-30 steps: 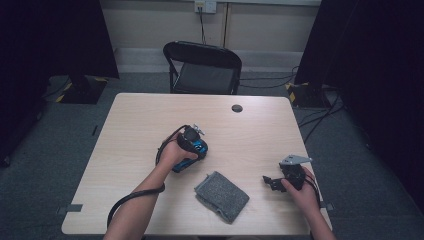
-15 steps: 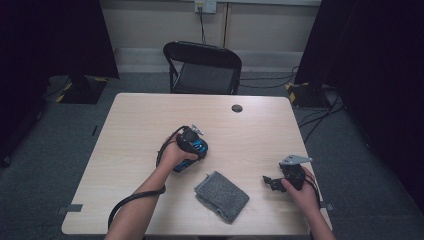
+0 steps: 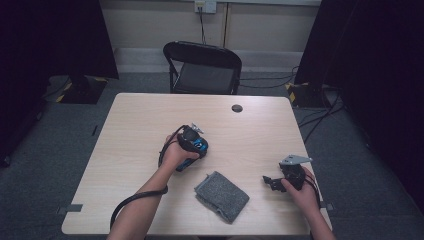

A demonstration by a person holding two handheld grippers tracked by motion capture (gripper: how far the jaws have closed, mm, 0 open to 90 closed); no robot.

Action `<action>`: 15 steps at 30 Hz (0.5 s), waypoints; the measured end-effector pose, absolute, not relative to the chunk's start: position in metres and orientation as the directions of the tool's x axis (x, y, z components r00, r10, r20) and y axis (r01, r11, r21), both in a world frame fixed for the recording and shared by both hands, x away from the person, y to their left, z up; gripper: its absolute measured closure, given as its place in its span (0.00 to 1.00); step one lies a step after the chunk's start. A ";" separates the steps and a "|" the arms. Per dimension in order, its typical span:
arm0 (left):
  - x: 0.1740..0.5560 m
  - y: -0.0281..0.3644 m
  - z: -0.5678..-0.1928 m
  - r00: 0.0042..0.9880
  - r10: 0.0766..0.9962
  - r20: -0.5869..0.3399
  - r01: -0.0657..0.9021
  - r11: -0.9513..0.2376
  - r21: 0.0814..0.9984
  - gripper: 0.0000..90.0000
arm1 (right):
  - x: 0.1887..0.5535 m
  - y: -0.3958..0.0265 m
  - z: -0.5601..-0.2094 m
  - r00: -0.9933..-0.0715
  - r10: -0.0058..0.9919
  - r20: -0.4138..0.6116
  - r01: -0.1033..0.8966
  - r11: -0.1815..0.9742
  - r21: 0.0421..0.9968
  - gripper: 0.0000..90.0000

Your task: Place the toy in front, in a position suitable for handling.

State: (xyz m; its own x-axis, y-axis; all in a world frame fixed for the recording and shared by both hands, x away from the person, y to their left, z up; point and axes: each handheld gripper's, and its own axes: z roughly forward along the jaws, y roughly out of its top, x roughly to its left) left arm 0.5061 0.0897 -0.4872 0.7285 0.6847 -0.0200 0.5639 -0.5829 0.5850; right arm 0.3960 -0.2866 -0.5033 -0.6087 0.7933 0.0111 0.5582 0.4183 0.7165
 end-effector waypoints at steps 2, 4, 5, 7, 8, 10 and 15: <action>0.507 0.090 -0.487 0.726 0.687 -0.025 0.568 -0.579 0.585 0.28 | 0.396 -0.287 -0.503 -0.608 0.794 0.011 0.558 0.418 0.716 0.10; 0.507 0.090 -0.487 0.722 0.691 -0.031 0.575 -0.574 0.583 0.27 | 0.396 -0.287 -0.503 -0.608 0.794 0.011 0.558 0.418 0.716 0.10; 0.507 0.090 -0.487 0.719 0.695 -0.023 0.575 -0.576 0.581 0.27 | 0.396 -0.287 -0.503 -0.608 0.794 0.011 0.558 0.418 0.716 0.10; 0.508 0.090 -0.487 0.713 0.700 -0.032 0.585 -0.570 0.577 0.25 | 0.396 -0.287 -0.503 -0.609 0.793 0.011 0.558 0.418 0.716 0.10; 0.508 0.091 -0.486 0.714 0.699 -0.033 0.585 -0.570 0.578 0.25 | 0.396 -0.287 -0.503 -0.608 0.794 0.011 0.558 0.418 0.716 0.10; 0.507 0.091 -0.486 0.713 0.700 -0.023 0.582 -0.574 0.575 0.24 | 0.396 -0.287 -0.503 -0.609 0.793 0.011 0.558 0.418 0.716 0.10; 0.507 0.095 -0.484 0.716 0.697 -0.050 0.593 -0.568 0.571 0.25 | 0.396 -0.287 -0.503 -0.609 0.793 0.010 0.558 0.419 0.717 0.10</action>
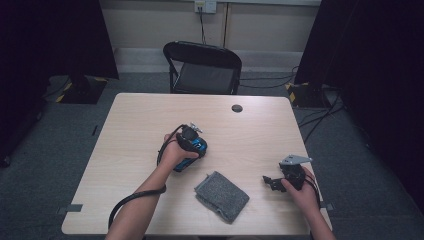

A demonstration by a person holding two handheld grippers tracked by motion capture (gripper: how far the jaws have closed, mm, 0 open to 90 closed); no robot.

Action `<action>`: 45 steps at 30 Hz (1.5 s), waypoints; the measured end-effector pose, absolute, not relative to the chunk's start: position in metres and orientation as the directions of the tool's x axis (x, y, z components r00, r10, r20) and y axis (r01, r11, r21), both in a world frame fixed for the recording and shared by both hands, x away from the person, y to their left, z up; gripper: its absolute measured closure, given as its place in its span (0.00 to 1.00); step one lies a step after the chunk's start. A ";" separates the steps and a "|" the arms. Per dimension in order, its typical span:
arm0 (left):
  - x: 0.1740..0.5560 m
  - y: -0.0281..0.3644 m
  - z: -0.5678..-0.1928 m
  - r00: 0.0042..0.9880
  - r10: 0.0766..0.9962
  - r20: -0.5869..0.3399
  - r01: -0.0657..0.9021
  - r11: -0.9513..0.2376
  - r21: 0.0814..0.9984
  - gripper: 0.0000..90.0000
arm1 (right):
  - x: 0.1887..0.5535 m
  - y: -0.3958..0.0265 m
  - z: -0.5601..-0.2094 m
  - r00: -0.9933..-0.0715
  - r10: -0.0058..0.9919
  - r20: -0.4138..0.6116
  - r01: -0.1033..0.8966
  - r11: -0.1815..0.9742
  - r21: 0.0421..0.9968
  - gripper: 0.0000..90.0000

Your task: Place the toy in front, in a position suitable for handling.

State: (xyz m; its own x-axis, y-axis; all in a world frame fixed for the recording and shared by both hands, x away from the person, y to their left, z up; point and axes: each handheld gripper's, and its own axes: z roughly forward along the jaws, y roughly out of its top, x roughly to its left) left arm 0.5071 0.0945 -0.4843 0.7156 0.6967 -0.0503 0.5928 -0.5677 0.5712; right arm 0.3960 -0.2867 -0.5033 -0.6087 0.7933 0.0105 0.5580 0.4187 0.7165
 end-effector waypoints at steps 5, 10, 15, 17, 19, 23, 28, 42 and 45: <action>0.508 0.097 -0.479 0.711 0.699 -0.075 0.607 -0.556 0.568 0.23 | 0.396 -0.287 -0.503 -0.609 0.793 0.011 0.558 0.418 0.716 0.10; 0.507 0.100 -0.476 0.711 0.699 -0.069 0.607 -0.562 0.563 0.23 | 0.396 -0.287 -0.503 -0.609 0.793 0.011 0.558 0.419 0.716 0.10; 0.506 0.106 -0.468 0.707 0.702 -0.080 0.600 -0.536 0.594 0.22 | 0.396 -0.287 -0.503 -0.609 0.793 0.011 0.558 0.418 0.717 0.10; 0.505 0.107 -0.464 0.708 0.702 -0.078 0.599 -0.538 0.594 0.22 | 0.396 -0.287 -0.503 -0.608 0.794 0.011 0.558 0.418 0.716 0.10; 0.504 0.110 -0.462 0.710 0.699 -0.086 0.600 -0.536 0.594 0.22 | 0.396 -0.287 -0.503 -0.608 0.794 0.011 0.558 0.418 0.716 0.10; 0.499 0.119 -0.455 0.716 0.691 -0.098 0.589 -0.523 0.617 0.21 | 0.396 -0.287 -0.503 -0.609 0.793 0.011 0.558 0.418 0.717 0.10; 0.487 0.135 -0.442 0.726 0.681 -0.098 0.567 -0.512 0.646 0.21 | 0.396 -0.287 -0.503 -0.609 0.793 0.011 0.558 0.418 0.716 0.10; 0.454 0.164 -0.440 0.743 0.664 -0.083 0.532 -0.510 0.676 0.20 | 0.396 -0.287 -0.503 -0.608 0.794 0.011 0.559 0.418 0.716 0.10; 0.448 0.166 -0.443 0.745 0.663 -0.077 0.528 -0.515 0.675 0.20 | 0.396 -0.287 -0.503 -0.608 0.794 0.011 0.559 0.418 0.716 0.10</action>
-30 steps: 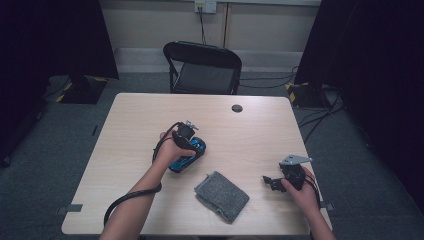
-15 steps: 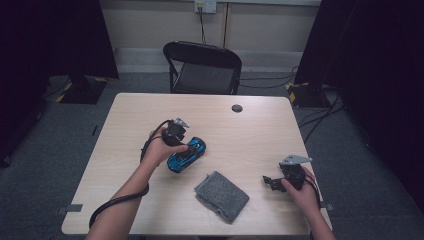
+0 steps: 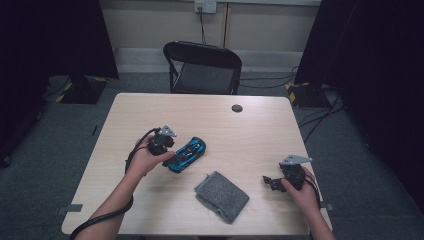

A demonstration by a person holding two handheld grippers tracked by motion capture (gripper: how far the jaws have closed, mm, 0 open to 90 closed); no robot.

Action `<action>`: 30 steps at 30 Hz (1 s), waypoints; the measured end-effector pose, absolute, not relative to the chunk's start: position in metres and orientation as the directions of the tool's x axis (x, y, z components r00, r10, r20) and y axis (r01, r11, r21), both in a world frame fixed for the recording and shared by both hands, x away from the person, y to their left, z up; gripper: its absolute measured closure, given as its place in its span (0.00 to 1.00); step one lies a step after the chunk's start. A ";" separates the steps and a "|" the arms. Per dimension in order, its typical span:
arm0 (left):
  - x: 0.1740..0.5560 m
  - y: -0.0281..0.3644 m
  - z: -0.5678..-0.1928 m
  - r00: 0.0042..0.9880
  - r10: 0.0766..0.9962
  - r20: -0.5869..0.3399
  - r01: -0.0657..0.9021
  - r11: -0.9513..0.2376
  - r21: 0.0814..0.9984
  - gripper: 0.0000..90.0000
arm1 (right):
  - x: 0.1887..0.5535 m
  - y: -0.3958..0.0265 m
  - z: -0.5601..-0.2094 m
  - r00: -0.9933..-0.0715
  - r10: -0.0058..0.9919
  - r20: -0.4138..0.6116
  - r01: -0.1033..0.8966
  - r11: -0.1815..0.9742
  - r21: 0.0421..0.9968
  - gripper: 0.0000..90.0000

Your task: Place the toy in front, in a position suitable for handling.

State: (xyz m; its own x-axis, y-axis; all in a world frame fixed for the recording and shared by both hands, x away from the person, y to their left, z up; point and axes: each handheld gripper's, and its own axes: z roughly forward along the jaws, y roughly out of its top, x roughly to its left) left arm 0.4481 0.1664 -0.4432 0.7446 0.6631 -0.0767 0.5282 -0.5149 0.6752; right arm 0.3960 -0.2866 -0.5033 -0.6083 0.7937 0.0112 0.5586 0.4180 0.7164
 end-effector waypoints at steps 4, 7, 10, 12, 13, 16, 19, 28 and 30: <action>0.442 0.169 -0.447 0.746 0.663 -0.067 0.522 -0.519 0.677 0.20 | 0.396 -0.287 -0.503 -0.608 0.794 0.011 0.558 0.418 0.716 0.10; 0.439 0.171 -0.450 0.745 0.664 -0.064 0.521 -0.520 0.677 0.20 | 0.396 -0.287 -0.503 -0.609 0.793 0.011 0.558 0.418 0.717 0.10; 0.434 0.175 -0.455 0.742 0.668 -0.053 0.522 -0.527 0.671 0.20 | 0.396 -0.287 -0.503 -0.609 0.793 0.011 0.558 0.418 0.717 0.10; 0.432 0.178 -0.458 0.740 0.671 -0.055 0.525 -0.524 0.671 0.20 | 0.396 -0.287 -0.503 -0.608 0.794 0.011 0.559 0.418 0.716 0.10; 0.431 0.180 -0.459 0.739 0.672 -0.050 0.525 -0.527 0.669 0.20 | 0.396 -0.287 -0.503 -0.608 0.794 0.011 0.558 0.418 0.716 0.10; 0.428 0.183 -0.464 0.731 0.679 -0.067 0.534 -0.509 0.675 0.20 | 0.396 -0.287 -0.503 -0.608 0.794 0.011 0.558 0.418 0.716 0.10; 0.425 0.183 -0.471 0.728 0.682 -0.072 0.539 -0.505 0.674 0.20 | 0.396 -0.287 -0.503 -0.608 0.793 0.011 0.558 0.418 0.717 0.10; 0.427 0.185 -0.488 0.712 0.698 -0.082 0.543 -0.472 0.694 0.20 | 0.396 -0.287 -0.503 -0.608 0.794 0.011 0.559 0.418 0.716 0.10; 0.428 0.184 -0.491 0.717 0.693 -0.077 0.534 -0.475 0.699 0.20 | 0.396 -0.287 -0.503 -0.608 0.794 0.011 0.559 0.418 0.716 0.10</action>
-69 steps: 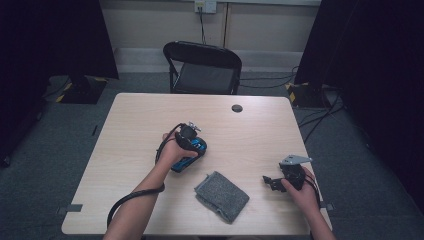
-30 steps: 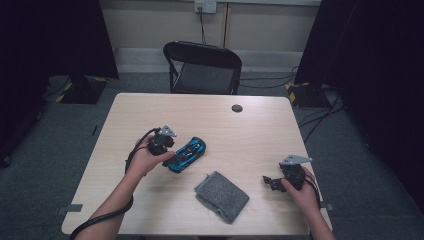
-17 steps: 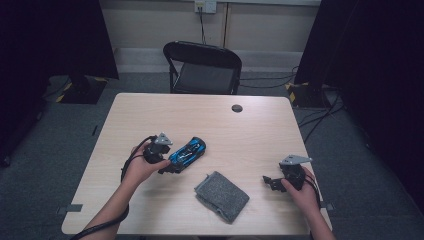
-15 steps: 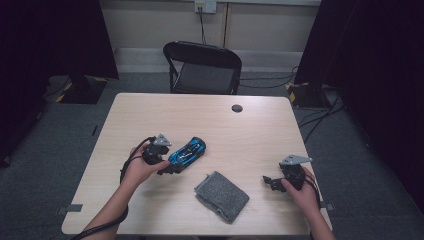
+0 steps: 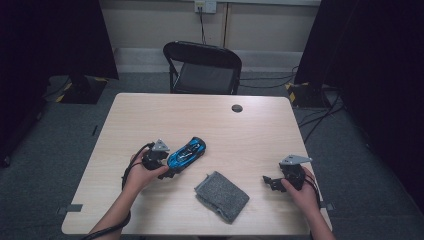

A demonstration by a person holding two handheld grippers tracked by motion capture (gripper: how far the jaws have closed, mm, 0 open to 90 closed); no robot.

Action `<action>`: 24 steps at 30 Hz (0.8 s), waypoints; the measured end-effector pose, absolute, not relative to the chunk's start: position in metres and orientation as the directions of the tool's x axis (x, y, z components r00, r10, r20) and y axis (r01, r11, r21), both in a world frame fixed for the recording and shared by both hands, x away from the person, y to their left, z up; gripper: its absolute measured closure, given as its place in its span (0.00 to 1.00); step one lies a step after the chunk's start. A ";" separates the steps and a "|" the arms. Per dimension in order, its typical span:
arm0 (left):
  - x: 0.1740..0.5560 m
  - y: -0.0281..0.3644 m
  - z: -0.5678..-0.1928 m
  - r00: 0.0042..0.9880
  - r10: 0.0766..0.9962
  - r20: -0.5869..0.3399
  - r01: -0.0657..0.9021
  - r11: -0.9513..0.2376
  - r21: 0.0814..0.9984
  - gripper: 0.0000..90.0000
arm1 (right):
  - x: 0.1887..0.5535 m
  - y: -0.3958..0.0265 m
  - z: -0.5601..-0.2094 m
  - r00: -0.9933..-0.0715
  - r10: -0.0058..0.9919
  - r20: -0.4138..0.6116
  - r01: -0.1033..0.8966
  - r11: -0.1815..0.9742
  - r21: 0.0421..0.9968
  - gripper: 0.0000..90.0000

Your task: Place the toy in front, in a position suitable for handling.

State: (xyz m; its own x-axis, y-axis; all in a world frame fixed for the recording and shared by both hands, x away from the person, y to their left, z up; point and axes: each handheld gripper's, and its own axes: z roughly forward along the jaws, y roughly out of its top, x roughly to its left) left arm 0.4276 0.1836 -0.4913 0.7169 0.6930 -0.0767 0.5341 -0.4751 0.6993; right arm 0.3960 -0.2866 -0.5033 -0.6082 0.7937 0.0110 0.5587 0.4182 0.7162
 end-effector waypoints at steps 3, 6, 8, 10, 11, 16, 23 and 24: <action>0.428 0.182 -0.494 0.722 0.688 -0.072 0.526 -0.479 0.703 0.20 | 0.396 -0.287 -0.503 -0.608 0.794 0.011 0.559 0.418 0.716 0.10; 0.429 0.179 -0.499 0.725 0.685 -0.065 0.516 -0.478 0.710 0.20 | 0.396 -0.287 -0.503 -0.608 0.794 0.011 0.559 0.418 0.716 0.10; 0.429 0.178 -0.502 0.732 0.679 -0.060 0.501 -0.476 0.723 0.18 | 0.396 -0.287 -0.503 -0.608 0.794 0.011 0.559 0.418 0.716 0.10; 0.429 0.177 -0.502 0.730 0.681 -0.053 0.497 -0.477 0.725 0.18 | 0.396 -0.287 -0.503 -0.608 0.794 0.011 0.558 0.418 0.716 0.10; 0.429 0.177 -0.503 0.731 0.680 -0.047 0.492 -0.479 0.727 0.18 | 0.396 -0.287 -0.503 -0.608 0.794 0.011 0.558 0.418 0.716 0.10; 0.429 0.173 -0.505 0.740 0.673 -0.018 0.469 -0.497 0.730 0.16 | 0.396 -0.287 -0.503 -0.608 0.794 0.010 0.559 0.419 0.716 0.10; 0.428 0.173 -0.505 0.738 0.675 -0.012 0.467 -0.496 0.732 0.17 | 0.395 -0.286 -0.503 -0.600 0.800 0.012 0.563 0.412 0.716 0.11; 0.428 0.173 -0.505 0.737 0.676 -0.015 0.467 -0.494 0.733 0.17 | 0.395 -0.286 -0.503 -0.600 0.800 0.014 0.564 0.411 0.716 0.11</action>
